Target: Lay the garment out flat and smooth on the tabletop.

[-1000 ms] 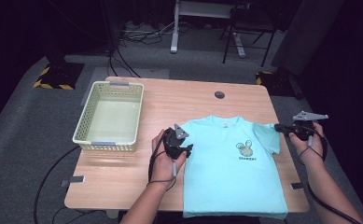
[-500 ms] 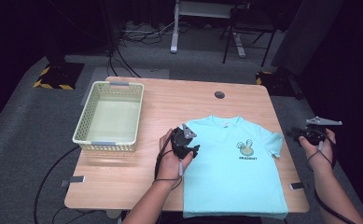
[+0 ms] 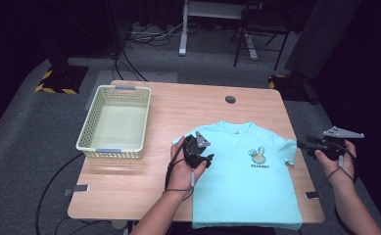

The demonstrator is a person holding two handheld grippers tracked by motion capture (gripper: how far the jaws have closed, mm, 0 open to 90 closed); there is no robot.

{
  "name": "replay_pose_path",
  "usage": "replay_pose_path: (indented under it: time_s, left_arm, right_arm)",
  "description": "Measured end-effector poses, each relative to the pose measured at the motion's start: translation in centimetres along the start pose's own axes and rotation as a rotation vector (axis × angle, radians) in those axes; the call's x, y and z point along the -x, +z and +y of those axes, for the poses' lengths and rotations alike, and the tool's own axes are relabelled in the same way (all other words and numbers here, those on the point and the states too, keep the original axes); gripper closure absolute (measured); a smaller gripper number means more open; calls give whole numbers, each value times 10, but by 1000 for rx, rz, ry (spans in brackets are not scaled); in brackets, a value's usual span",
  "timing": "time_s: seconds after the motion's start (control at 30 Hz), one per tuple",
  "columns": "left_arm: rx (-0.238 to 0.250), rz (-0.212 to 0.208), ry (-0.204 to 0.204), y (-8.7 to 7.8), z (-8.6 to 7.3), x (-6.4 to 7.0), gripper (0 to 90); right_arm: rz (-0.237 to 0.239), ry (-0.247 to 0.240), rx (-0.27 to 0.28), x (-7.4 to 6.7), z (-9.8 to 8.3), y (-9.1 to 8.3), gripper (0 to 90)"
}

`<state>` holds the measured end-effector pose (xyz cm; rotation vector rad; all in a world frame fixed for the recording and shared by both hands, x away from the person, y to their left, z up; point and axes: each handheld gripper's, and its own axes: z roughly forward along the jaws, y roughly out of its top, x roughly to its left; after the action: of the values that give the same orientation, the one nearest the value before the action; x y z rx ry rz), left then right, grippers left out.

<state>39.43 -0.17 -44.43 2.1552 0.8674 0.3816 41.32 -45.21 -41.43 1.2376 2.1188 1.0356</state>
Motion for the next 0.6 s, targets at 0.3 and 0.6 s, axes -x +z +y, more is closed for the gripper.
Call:
replay_pose_path:
  time_s: [0.3, 0.6]
  left_arm:
    - [12, -23, 28, -11, -3, 17, 397]
    - [-7, -75, 32, -10, -28, 39, 389]
  right_arm:
    - [84, -49, -26, -32, -10, -9, 422]
    - [151, -71, -60, -55, -41, -14, 385]
